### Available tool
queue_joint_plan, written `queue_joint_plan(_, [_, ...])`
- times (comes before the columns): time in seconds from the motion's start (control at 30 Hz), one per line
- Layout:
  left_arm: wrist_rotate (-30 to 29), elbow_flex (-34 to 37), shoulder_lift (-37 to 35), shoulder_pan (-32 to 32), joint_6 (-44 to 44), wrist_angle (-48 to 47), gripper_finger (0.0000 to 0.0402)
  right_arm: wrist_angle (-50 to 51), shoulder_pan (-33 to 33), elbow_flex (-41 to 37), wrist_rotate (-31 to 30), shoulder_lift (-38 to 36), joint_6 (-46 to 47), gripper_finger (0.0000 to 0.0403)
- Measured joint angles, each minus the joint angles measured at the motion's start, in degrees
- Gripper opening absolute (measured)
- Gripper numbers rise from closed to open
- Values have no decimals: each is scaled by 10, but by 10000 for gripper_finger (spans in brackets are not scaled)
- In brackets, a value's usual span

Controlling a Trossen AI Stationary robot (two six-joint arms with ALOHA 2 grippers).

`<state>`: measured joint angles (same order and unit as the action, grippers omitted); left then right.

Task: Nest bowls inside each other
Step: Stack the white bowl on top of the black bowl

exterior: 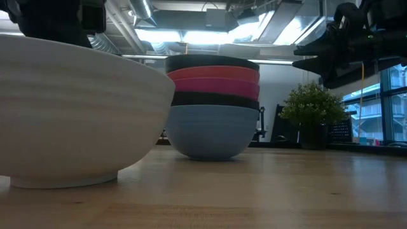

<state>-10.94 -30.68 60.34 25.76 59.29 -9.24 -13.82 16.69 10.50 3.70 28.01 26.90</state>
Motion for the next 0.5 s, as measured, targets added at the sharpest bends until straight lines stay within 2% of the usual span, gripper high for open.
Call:
queue_joint_plan(0.2, [-1, 0, 49, 0, 2, 6, 103, 0, 0, 0, 0, 0, 14, 158])
queue_joint_plan(0.4, [27, 0, 89, 1, -49, 116, 104, 0, 0, 0, 0, 0, 29, 158])
queue_joint_plan(0.5, [35, -3, 102, 5, -72, 136, 102, 0, 0, 0, 0, 0, 31, 158])
